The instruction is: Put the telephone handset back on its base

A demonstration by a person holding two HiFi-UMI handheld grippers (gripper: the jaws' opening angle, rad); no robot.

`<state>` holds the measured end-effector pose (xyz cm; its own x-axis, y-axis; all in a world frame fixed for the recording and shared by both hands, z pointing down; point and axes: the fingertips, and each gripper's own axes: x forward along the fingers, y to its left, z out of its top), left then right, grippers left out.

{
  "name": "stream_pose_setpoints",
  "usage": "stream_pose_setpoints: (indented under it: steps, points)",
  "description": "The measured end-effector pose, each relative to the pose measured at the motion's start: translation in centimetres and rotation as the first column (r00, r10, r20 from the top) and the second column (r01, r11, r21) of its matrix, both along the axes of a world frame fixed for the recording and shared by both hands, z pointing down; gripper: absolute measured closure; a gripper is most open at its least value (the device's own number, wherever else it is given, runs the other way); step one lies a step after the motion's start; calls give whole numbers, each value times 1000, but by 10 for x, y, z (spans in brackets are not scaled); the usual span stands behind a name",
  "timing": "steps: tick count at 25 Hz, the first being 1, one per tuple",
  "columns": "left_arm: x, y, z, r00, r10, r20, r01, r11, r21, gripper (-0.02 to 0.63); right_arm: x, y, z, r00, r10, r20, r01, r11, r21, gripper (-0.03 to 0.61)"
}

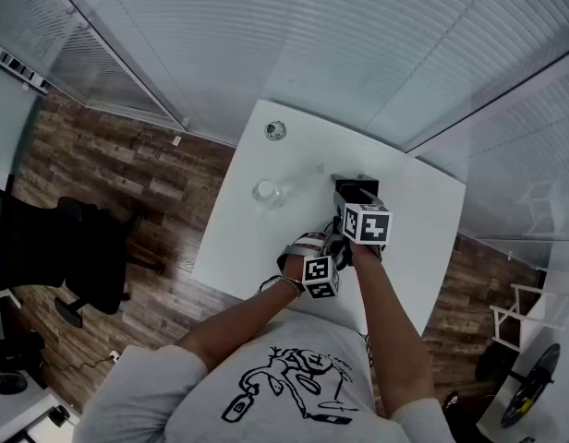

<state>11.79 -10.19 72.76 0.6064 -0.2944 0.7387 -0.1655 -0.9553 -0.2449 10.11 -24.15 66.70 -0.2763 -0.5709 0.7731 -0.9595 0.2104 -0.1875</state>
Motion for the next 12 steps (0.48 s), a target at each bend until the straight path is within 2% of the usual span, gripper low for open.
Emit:
stream_pose_setpoints:
  steps: [4,9,12]
  points:
    - [-2,1,11,1000,7,20,-6,1000,-30,607,-3,-1,-1,999,-40,-9,40,999,28,370]
    - [-1,1,12,1000,3,19,-3,999,-40,607,5,-12,-22,996,-68,-64,75,990,122,370]
    - [-1,0,12,1000,-4,16,5,998,-55,607,4,-12,-16,990,-103,-94,113,987,112,419]
